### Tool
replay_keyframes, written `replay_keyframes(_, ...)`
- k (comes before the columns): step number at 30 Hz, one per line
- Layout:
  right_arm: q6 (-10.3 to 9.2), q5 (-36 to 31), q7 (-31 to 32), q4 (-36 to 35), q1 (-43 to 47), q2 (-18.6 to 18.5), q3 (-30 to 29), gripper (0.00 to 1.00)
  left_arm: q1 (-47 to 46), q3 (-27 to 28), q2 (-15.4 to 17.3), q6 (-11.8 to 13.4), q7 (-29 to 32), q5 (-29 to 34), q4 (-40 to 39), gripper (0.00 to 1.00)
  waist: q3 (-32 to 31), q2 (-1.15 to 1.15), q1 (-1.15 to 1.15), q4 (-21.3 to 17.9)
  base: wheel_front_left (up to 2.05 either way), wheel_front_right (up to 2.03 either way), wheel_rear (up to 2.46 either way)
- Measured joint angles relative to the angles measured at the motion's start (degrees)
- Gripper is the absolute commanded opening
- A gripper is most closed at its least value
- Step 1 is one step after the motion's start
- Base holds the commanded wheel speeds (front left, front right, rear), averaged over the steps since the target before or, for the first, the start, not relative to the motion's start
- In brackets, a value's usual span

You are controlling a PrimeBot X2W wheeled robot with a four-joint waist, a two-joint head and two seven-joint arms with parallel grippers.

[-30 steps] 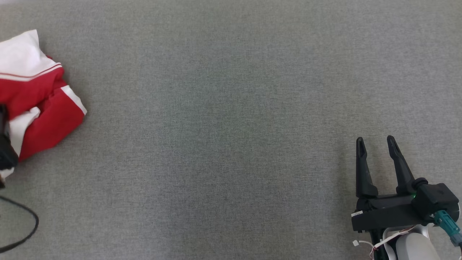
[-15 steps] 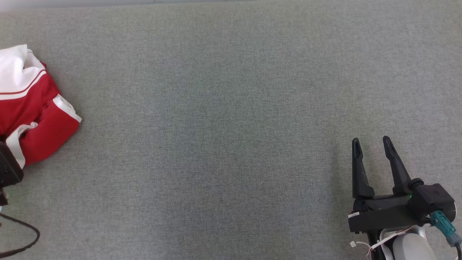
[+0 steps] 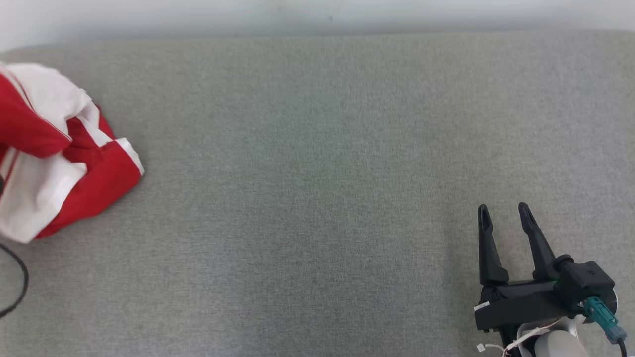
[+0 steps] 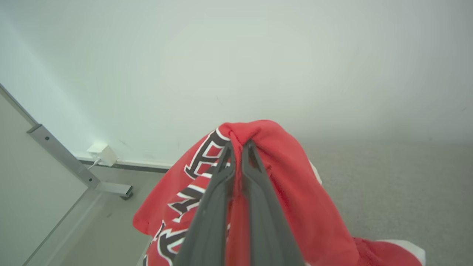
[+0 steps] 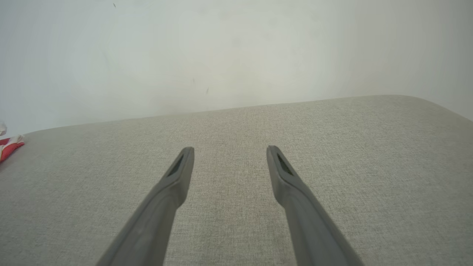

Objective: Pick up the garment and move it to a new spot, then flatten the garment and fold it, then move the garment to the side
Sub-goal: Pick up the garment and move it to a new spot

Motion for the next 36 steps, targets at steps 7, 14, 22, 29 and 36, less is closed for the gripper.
replay_keyframes(7, 0.00, 2.1, -0.1, 0.4, 1.0, 0.0, 0.4, 1.00, -5.2, -2.7, 0.2, -0.5, -4.0, 1.8, -8.1, 0.00, -3.8, 0.00, 0.00, 0.6, 0.00, 0.00, 0.00)
replay_keyframes(14, 0.00, 4.1, -0.1, 0.9, 2.1, 0.1, 1.0, 1.00, -9.0, -7.2, -2.5, -0.6, -1.5, 2.5, -18.9, 0.00, -6.2, 0.00, -0.01, -1.5, 0.00, 0.00, 0.00)
replay_keyframes(22, 0.00, 5.4, -0.1, 1.4, 2.3, 0.1, 1.5, 1.00, -9.7, -13.0, -10.0, -0.8, 2.1, 1.9, -26.0, 0.00, -6.9, 0.00, 0.00, -7.2, 0.00, 0.00, 0.00)
replay_keyframes(29, 0.00, 6.1, -0.1, 1.6, 2.3, 0.0, 1.7, 1.00, -9.9, -17.5, -17.1, -0.5, 2.2, 1.2, -26.0, 0.00, -6.8, 0.00, 0.00, -12.8, 0.00, 0.00, 0.00)
replay_keyframes(36, 0.00, 6.1, -0.1, 1.4, 2.3, 0.0, 1.1, 1.00, -5.3, -20.7, -22.0, -0.5, 0.1, -0.5, -22.7, 0.00, -5.9, 0.00, 0.00, -16.9, 0.00, 0.00, 0.00)
